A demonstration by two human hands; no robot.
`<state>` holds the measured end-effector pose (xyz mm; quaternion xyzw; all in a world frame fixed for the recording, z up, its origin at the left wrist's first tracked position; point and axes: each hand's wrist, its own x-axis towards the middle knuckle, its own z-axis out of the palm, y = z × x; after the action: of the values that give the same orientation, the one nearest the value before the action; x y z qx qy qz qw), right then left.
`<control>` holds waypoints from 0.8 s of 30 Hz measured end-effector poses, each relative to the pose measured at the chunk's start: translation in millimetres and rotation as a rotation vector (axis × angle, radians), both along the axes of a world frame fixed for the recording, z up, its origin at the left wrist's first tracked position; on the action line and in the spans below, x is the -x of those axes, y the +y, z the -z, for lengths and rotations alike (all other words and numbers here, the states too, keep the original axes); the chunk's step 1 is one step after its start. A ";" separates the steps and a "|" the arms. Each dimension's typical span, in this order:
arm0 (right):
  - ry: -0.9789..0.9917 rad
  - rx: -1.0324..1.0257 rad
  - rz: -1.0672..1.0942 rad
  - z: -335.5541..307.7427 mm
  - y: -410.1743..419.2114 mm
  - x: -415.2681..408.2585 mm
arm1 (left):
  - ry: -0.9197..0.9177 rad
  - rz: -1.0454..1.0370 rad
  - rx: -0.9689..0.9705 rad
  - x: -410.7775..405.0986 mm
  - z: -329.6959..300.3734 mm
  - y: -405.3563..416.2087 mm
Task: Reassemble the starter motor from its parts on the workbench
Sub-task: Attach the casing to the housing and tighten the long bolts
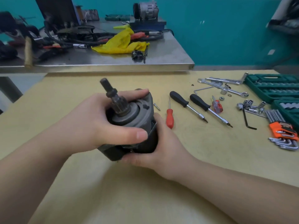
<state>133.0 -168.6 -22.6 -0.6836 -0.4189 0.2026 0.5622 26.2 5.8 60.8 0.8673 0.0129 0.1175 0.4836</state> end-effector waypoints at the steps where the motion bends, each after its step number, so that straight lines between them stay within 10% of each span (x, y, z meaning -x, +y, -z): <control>1: 0.026 -0.013 -0.006 1.5 6.2 0.4 | 0.038 -0.003 -0.058 -1.1 -6.9 -0.1; 7: 0.078 -0.120 0.025 1.9 54.1 3.7 | 0.220 -0.078 -0.442 -14.2 -44.7 15.0; 14: 0.203 -0.163 0.070 7.5 110.9 -1.4 | 0.370 -0.121 -0.461 -35.8 -53.4 56.3; 24: 0.232 -0.150 -0.007 8.1 113.2 -9.4 | 0.121 -0.043 0.096 12.0 29.1 131.5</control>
<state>142.4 -55.3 -30.7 -0.6102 -0.3672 0.2504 0.6558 14.2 137.3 31.8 0.8482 0.0665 0.0744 0.5201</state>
